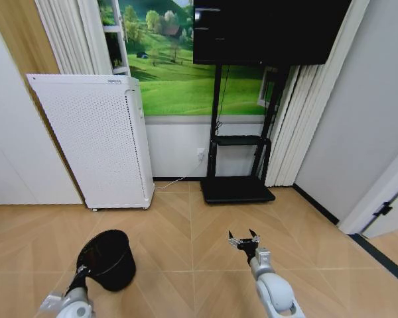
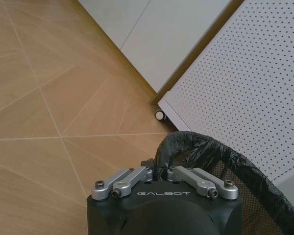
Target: Pick up the trash bin and place the garbage on the floor into it.
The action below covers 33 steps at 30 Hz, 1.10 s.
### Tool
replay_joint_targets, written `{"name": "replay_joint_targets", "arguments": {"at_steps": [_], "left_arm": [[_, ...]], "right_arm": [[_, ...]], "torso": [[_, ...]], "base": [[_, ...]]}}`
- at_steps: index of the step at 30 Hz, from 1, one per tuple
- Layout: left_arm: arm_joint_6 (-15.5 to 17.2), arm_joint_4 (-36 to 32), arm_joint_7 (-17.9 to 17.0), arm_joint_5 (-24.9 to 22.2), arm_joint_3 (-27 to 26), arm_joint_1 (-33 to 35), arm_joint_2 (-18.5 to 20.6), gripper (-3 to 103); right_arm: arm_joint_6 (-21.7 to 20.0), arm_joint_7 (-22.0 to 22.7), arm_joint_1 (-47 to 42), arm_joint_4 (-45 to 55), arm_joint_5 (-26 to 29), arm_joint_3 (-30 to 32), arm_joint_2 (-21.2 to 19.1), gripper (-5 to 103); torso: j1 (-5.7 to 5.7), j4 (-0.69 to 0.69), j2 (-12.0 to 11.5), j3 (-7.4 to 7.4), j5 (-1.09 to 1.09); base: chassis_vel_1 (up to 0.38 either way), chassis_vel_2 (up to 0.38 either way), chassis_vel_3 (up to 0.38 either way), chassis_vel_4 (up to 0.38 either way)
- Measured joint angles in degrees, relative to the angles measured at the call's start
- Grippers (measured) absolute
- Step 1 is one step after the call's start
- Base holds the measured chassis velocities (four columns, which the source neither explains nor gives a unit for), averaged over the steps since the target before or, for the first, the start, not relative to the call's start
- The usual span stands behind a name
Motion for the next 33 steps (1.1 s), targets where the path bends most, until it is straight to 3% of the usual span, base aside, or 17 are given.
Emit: {"name": "replay_joint_targets", "arguments": {"at_steps": [7, 26, 33], "left_arm": [[-0.47, 2.25, 1.30, 1.13, 1.54, -2.74, 0.02, 7], [-2.95, 2.71, -2.93, 1.87, 4.74, -3.35, 0.09, 6], [-3.32, 2.89, -3.04, 2.36, 5.27, -3.68, 0.47, 32]], "right_arm": [[0.39, 0.00, 0.08, -0.26, 0.46, 0.42, -0.51, 100], [2.28, -0.50, 1.15, -1.77, 0.86, 0.71, -0.88, 100], [2.77, -0.50, 1.75, -2.19, 0.54, 0.62, -0.69, 100]], "torso": [[0.00, 0.00, 0.00, 0.00, -0.01], [0.00, 0.00, 0.00, 0.00, -0.01], [0.00, 0.00, 0.00, -0.01, 0.00]], "base": [[0.000, 0.000, 0.000, 0.000], [0.000, 0.000, 0.000, 0.000], [0.000, 0.000, 0.000, 0.000]]}}
